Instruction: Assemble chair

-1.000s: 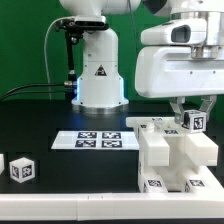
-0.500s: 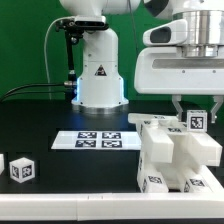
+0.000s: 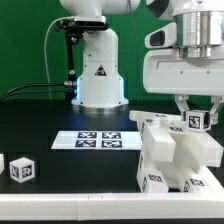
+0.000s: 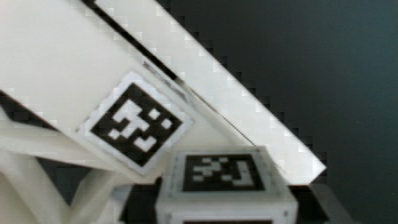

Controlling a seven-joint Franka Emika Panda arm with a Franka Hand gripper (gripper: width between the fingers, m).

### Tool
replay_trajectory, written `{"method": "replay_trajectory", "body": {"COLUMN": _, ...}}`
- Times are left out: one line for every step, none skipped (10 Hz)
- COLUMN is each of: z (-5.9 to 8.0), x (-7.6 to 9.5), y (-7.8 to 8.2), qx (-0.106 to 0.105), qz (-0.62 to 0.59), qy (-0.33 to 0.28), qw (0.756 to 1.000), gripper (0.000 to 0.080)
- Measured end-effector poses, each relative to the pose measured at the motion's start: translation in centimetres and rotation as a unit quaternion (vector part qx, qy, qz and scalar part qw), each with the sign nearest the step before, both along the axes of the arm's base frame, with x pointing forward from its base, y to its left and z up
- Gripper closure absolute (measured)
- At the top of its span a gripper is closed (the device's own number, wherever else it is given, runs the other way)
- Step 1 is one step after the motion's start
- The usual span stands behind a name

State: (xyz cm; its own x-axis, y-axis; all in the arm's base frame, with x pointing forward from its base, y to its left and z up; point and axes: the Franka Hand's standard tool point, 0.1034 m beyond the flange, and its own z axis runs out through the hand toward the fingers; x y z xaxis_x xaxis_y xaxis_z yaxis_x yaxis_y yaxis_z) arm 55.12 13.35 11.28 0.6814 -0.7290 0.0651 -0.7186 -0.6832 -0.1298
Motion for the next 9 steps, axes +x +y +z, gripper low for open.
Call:
{"method": "replay_trajectory", "body": {"z": 0.0, "x": 0.0, "y": 0.0, "qx": 0.0, "qz": 0.003, "qy": 0.0, "qw": 1.0, "gripper": 0.0518}}
{"method": "replay_trajectory", "body": {"z": -0.07, "x": -0.05, "y": 0.02, "qx": 0.0, "qz": 0.004, "qy": 0.001, "qw": 1.0, "gripper": 0.0518}}
{"method": "replay_trajectory", "body": {"z": -0.09, "x": -0.07, "y": 0.06, "qx": 0.001, "qz": 0.005, "qy": 0.001, "qw": 1.0, "gripper": 0.0337}}
{"method": "replay_trajectory", "body": {"z": -0.11, "x": -0.07, "y": 0.07, "qx": 0.002, "qz": 0.01, "qy": 0.001, "qw": 1.0, "gripper": 0.0216}}
{"method": "replay_trajectory", "body": {"z": -0.05, "x": 0.05, "y": -0.15, "qx": -0.007, "qz": 0.072, "qy": -0.002, "qw": 0.997, "gripper": 0.0216}}
{"method": "replay_trajectory", "body": {"z": 0.06, "x": 0.17, "y": -0.43, "qx": -0.016, "qz": 0.125, "qy": 0.002, "qw": 0.992, "gripper": 0.0164}}
{"method": "replay_trajectory", "body": {"z": 0.09, "x": -0.02, "y": -0.3, "qx": -0.026, "qz": 0.192, "qy": 0.015, "qw": 0.981, "gripper": 0.0153}}
{"method": "replay_trajectory", "body": {"z": 0.28, "x": 0.04, "y": -0.04, "qx": -0.033, "qz": 0.23, "qy": 0.01, "qw": 0.973, "gripper": 0.0153}}
{"method": "replay_trajectory", "body": {"z": 0.33, "x": -0.06, "y": -0.12, "qx": -0.037, "qz": 0.251, "qy": -0.002, "qw": 0.967, "gripper": 0.0153}}
